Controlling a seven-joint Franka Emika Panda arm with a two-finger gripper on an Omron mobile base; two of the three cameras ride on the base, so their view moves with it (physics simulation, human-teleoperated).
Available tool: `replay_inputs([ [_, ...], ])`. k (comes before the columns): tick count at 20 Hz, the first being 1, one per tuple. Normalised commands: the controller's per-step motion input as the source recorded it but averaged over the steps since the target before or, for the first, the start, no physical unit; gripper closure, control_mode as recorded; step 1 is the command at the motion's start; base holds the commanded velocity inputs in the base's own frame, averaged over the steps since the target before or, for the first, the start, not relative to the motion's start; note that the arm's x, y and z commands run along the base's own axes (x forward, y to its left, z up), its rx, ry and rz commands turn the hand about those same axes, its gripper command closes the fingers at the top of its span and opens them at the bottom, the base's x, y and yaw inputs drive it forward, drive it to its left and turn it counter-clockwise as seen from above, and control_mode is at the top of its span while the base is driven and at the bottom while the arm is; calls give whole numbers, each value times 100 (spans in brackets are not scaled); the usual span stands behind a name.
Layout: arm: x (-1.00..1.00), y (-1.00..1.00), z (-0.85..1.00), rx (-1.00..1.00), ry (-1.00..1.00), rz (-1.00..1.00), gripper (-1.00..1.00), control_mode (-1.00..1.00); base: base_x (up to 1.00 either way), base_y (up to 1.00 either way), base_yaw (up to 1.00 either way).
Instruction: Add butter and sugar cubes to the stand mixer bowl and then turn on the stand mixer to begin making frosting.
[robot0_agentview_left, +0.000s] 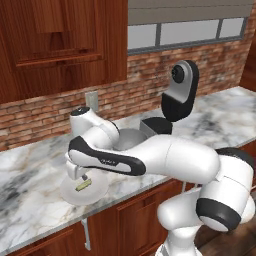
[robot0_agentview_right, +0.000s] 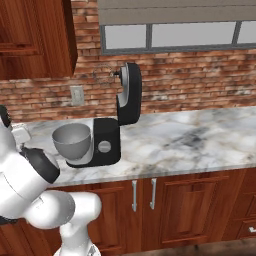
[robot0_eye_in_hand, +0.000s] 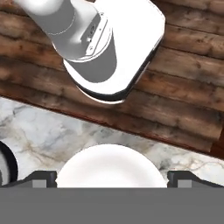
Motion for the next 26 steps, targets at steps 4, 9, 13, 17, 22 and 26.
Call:
replay_inputs([
  [4, 3, 0, -34, 0, -22, -39, -100, -100, 0, 0, 0],
  [9, 3, -8, -6, 5, -6, -37, -100, -100, 0, 0, 0],
  [13, 24, -19, 0, 14, 11, -38, -100, -100, 0, 0, 0],
  [17, 22, -6, -4, 10, 8, -36, -100, -100, 0, 0, 0],
  [22, 7, 4, -23, 1, -2, -37, -100, -100, 0, 0, 0],
  [26, 9, 3, -22, 0, -1, -36, -100, -100, 0, 0, 0],
])
